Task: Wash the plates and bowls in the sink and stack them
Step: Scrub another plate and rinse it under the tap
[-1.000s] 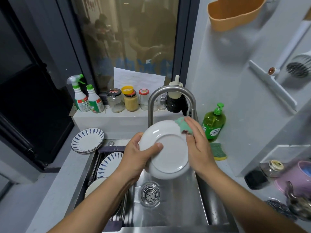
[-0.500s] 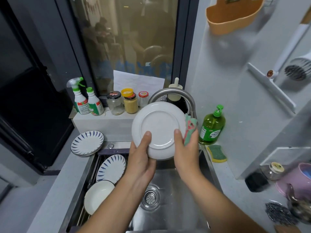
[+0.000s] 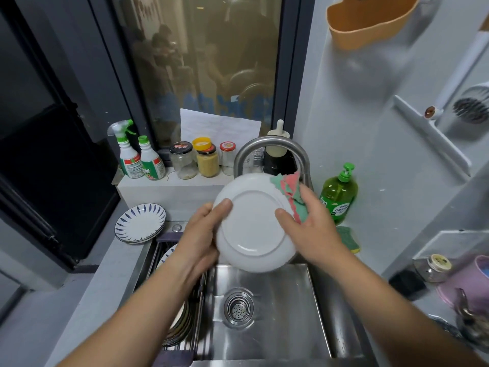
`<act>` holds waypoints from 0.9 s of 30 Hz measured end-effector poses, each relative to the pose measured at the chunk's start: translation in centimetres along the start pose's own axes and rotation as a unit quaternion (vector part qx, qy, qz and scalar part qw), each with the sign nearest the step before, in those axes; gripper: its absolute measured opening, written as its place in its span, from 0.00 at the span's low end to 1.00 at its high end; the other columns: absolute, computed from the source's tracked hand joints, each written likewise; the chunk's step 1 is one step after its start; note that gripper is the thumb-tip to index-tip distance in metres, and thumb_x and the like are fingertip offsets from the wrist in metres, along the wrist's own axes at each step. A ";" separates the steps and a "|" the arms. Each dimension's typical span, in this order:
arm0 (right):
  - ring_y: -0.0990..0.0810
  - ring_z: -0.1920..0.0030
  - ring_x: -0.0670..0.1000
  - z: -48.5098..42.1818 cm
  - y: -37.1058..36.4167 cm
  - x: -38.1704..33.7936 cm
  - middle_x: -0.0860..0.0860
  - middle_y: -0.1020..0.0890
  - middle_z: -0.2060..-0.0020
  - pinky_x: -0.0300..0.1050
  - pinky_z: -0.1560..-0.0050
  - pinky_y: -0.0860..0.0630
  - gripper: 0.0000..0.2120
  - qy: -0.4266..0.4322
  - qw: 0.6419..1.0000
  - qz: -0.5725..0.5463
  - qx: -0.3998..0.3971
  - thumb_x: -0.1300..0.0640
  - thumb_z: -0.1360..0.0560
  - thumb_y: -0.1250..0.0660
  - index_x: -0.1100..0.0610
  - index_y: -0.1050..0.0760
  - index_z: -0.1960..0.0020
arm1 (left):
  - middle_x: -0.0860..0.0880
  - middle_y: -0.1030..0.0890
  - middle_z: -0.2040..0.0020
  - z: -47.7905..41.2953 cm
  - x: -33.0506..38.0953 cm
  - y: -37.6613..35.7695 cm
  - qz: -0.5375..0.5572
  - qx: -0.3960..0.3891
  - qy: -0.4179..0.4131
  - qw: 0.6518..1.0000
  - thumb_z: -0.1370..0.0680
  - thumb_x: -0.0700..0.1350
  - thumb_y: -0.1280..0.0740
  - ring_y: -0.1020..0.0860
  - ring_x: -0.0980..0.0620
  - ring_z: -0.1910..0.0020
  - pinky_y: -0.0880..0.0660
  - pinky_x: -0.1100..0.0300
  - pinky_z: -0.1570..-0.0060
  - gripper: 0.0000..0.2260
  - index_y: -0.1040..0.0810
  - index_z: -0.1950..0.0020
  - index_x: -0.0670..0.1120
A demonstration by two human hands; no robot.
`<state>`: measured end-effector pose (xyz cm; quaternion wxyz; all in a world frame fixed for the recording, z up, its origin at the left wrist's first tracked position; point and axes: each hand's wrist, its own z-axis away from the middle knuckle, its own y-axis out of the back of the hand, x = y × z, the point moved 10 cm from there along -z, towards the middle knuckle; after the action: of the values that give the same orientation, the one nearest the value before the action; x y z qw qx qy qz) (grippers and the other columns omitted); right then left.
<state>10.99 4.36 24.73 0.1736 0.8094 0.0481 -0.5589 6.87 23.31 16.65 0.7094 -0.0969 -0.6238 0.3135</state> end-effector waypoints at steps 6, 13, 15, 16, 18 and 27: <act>0.22 0.39 0.39 -1.5 -0.4 -1.7 0.44 0.21 0.37 0.38 0.35 0.27 0.27 -0.018 0.985 0.091 -0.149 0.61 0.27 0.28 0.47 0.27 0.30 | 0.36 0.16 0.43 0.6 0.4 -2.8 -0.168 -0.156 0.041 0.973 0.32 0.37 0.23 0.16 0.41 0.49 0.17 0.49 0.51 0.24 0.20 0.36 0.41; 0.28 0.32 0.41 0.9 0.4 0.4 0.45 0.27 0.31 0.40 0.31 0.31 0.28 -0.025 0.997 0.068 0.033 0.54 0.25 0.33 0.43 0.34 0.27 | 0.37 0.15 0.43 0.0 0.5 -1.5 -0.020 -0.036 -0.017 0.999 0.30 0.38 0.24 0.15 0.41 0.48 0.17 0.51 0.52 0.24 0.21 0.34 0.39; 0.34 0.28 0.38 3.4 -1.2 2.0 0.45 0.33 0.27 0.37 0.29 0.36 0.32 -0.047 0.997 0.042 0.054 0.55 0.22 0.36 0.46 0.43 0.21 | 0.36 0.16 0.41 0.3 -0.4 -0.8 0.016 0.001 -0.011 1.000 0.28 0.39 0.24 0.15 0.40 0.45 0.16 0.50 0.51 0.24 0.22 0.32 0.39; 0.37 0.29 0.33 4.4 -1.5 2.5 0.45 0.35 0.26 0.31 0.30 0.37 0.32 -0.055 0.995 0.030 0.073 0.57 0.20 0.37 0.48 0.46 0.20 | 0.36 0.16 0.40 0.6 -1.2 -0.5 0.028 0.013 -0.004 1.000 0.28 0.40 0.26 0.16 0.40 0.44 0.17 0.49 0.51 0.24 0.22 0.32 0.40; 0.37 0.37 0.25 4.9 -1.2 2.8 0.45 0.37 0.29 0.22 0.38 0.39 0.30 -0.074 0.991 0.035 0.105 0.60 0.19 0.38 0.50 0.45 0.21 | 0.37 0.16 0.40 1.2 -2.8 -0.5 0.044 0.024 0.006 0.999 0.27 0.42 0.27 0.16 0.39 0.42 0.18 0.45 0.46 0.23 0.23 0.32 0.41; 0.40 0.34 0.34 4.3 -2.6 2.5 0.43 0.43 0.27 0.21 0.39 0.42 0.32 -0.091 0.987 0.053 0.124 0.56 0.18 0.40 0.49 0.52 0.19 | 0.41 0.13 0.44 0.8 -2.7 -1.3 0.116 0.106 -0.021 0.987 0.22 0.40 0.28 0.16 0.40 0.42 0.20 0.39 0.40 0.14 0.21 0.37 0.45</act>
<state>7.39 5.05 20.45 0.1049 0.7716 -0.0800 -0.6222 6.50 20.57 15.23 0.6613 -0.0866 -0.5860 0.4602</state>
